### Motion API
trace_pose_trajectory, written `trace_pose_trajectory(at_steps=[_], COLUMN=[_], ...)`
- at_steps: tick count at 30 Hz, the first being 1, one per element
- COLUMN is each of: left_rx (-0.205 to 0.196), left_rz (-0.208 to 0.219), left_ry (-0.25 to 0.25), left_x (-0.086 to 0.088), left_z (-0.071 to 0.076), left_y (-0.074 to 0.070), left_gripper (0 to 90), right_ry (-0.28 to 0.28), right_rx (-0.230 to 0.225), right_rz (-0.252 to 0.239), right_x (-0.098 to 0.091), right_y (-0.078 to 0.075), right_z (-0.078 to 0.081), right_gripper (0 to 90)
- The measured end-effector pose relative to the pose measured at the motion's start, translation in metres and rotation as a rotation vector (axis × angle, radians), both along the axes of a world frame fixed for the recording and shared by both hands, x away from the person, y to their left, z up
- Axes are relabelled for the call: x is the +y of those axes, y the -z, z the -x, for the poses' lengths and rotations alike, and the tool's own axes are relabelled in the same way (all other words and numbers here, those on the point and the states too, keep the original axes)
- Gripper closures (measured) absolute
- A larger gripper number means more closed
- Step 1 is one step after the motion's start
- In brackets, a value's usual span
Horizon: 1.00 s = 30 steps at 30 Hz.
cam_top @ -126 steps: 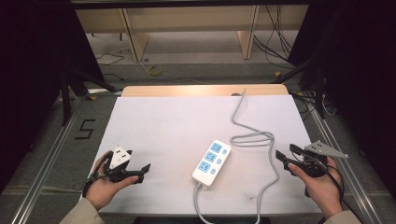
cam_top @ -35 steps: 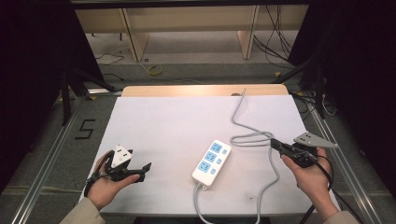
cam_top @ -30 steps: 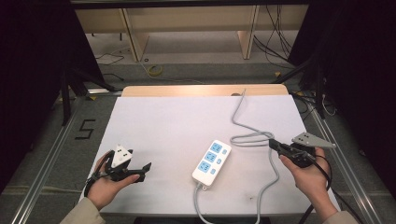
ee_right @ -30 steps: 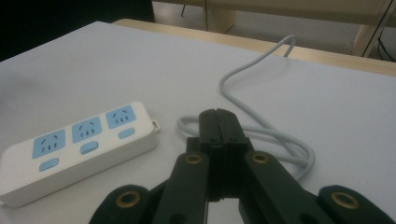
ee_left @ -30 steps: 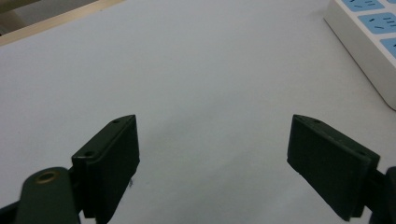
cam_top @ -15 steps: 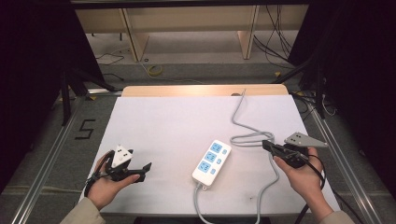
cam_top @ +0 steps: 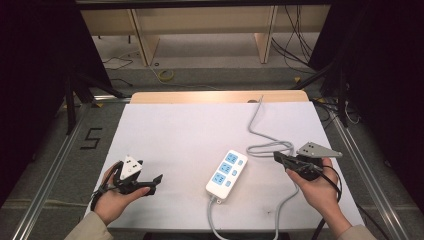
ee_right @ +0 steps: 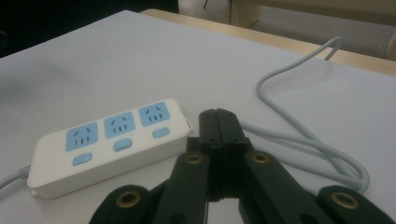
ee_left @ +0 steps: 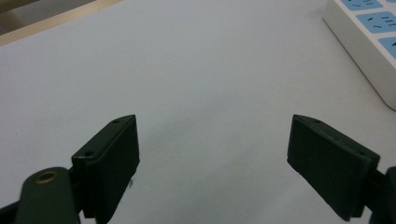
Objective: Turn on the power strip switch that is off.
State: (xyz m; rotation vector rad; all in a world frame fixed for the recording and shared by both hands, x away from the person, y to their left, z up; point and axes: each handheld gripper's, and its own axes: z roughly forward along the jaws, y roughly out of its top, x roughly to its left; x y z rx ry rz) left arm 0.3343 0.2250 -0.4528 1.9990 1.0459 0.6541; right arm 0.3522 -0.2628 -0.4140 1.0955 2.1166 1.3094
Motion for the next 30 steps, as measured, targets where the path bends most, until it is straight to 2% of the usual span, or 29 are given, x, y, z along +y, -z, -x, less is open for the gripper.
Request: trace_pose_trajectory(at_steps=[30], left_rx=[0.002], left_rz=[-0.009], left_ry=[0.007], left_x=[-0.001], left_z=[0.0], left_y=[0.0], left_gripper=[16.5], right_ry=[-0.066], right_rx=[0.001], right_rz=[0.024], right_x=[0.021], right_y=[0.0], right_z=[-0.003], right_gripper=[90.0])
